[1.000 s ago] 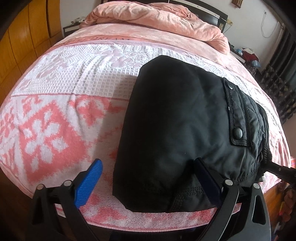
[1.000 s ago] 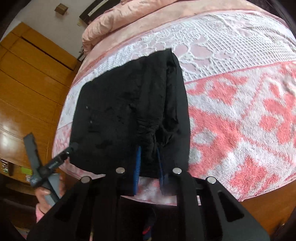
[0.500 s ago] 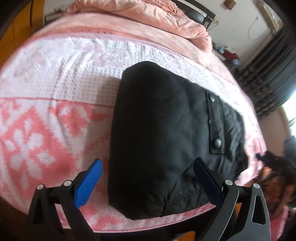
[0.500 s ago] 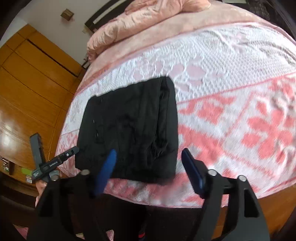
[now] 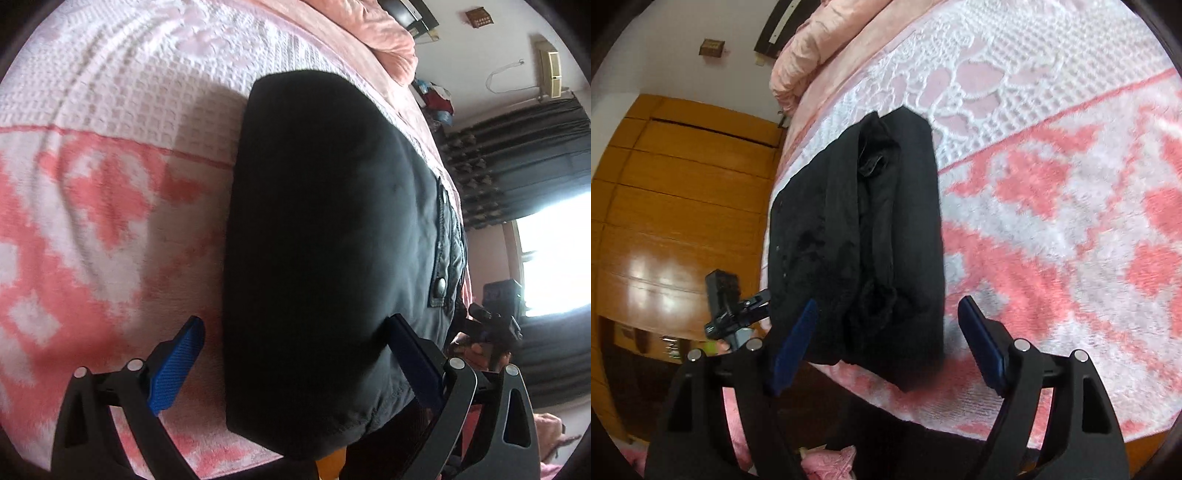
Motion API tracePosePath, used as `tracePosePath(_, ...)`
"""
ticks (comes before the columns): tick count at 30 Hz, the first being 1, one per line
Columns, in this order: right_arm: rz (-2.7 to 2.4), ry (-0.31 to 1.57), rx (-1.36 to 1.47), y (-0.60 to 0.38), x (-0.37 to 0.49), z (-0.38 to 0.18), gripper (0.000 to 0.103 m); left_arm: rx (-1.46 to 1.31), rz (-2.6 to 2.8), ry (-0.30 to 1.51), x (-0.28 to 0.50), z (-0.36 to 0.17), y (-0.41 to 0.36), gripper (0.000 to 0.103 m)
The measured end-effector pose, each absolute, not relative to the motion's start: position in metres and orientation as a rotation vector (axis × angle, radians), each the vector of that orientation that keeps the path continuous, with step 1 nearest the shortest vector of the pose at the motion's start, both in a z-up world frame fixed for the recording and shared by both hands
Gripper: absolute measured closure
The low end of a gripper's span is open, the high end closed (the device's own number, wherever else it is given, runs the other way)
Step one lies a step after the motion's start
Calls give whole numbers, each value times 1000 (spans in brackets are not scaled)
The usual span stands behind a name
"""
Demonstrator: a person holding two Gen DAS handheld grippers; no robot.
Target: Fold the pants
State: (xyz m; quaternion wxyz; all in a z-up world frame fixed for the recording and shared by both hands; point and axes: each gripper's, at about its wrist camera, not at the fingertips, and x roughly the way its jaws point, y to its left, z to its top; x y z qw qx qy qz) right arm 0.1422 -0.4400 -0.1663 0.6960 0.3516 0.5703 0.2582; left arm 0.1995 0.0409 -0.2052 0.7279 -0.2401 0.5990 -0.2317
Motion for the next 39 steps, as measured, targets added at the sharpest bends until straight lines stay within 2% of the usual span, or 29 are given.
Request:
tracePosePath(16,643,1348,877,-433,164,-196,24,-652,-665,1402,219,-233,15,3)
tracePosePath(23,688,1376,877,-413,178,-201,20,-681,-696,1395,218,-241,17,3)
tracePosePath(34,673,1327,827,-407,171,-195,37,-691,-667,1373,214,-240,28,4)
tracePosePath(37,671,1312,833,-410,167,-195,42,-705,-665,1361,210,-235,31,19)
tracePosePath(39,668,1297,838,-410,164,-191,49,-724,-664,1350,207,-232,34,38)
